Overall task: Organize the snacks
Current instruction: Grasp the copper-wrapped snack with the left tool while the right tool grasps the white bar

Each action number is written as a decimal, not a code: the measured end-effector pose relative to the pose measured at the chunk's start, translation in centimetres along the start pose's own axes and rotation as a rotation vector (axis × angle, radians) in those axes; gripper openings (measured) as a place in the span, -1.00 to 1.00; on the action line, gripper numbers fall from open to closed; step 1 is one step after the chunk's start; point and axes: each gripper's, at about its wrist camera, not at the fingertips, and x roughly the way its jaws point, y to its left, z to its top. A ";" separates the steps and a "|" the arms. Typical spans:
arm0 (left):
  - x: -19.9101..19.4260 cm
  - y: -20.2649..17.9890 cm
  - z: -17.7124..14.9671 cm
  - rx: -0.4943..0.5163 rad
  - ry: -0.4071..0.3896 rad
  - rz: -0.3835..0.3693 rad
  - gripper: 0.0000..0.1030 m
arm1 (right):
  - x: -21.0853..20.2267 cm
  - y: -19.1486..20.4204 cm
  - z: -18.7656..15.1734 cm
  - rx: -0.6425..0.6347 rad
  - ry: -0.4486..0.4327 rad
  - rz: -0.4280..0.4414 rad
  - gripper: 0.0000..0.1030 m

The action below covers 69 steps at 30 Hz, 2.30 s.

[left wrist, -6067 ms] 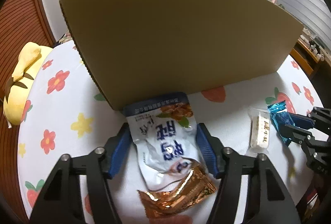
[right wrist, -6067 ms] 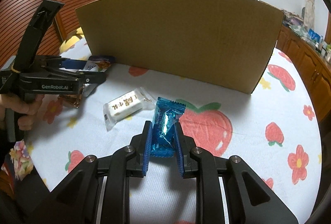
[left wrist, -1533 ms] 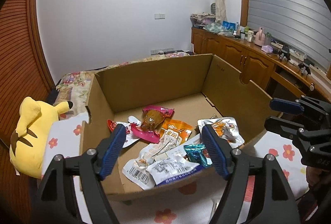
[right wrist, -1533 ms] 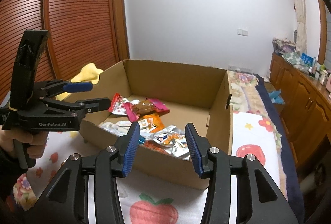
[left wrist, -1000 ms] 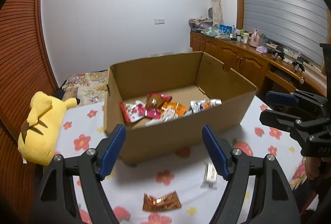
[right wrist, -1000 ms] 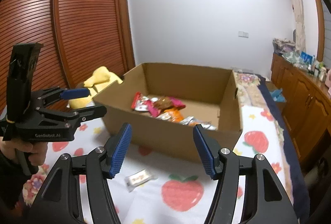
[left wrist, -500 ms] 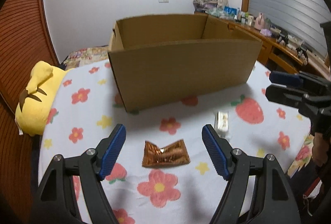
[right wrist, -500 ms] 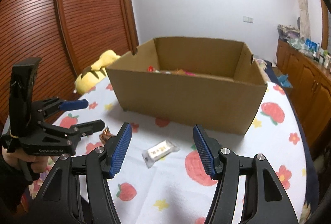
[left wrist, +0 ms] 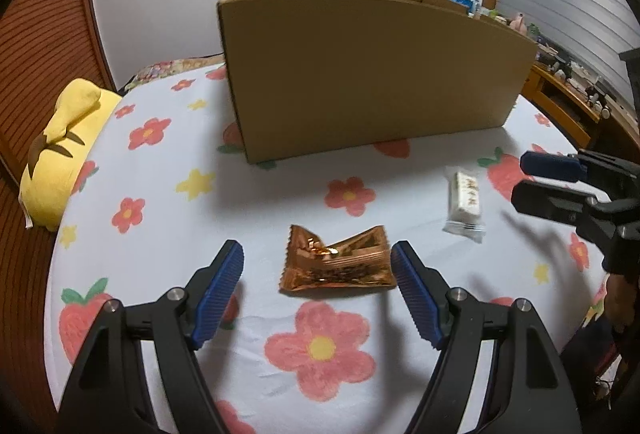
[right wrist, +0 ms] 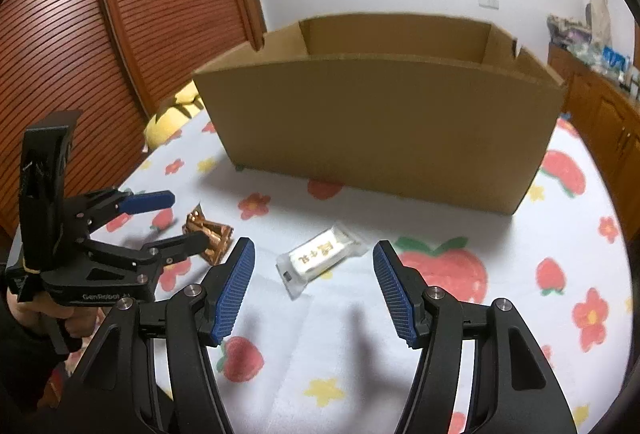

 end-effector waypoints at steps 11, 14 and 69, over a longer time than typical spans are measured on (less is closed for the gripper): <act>1.2 1.1 -0.2 -0.033 0.017 -0.022 0.49 | 3.4 0.1 -0.4 -0.007 0.090 0.009 0.23; 1.2 1.2 -0.1 -0.038 0.021 -0.027 0.49 | 4.0 0.0 -0.2 -0.006 0.104 0.011 0.23; -0.7 -0.5 0.0 0.026 -0.030 -0.026 -0.20 | 6.8 0.9 1.6 -0.115 0.128 -0.092 -0.04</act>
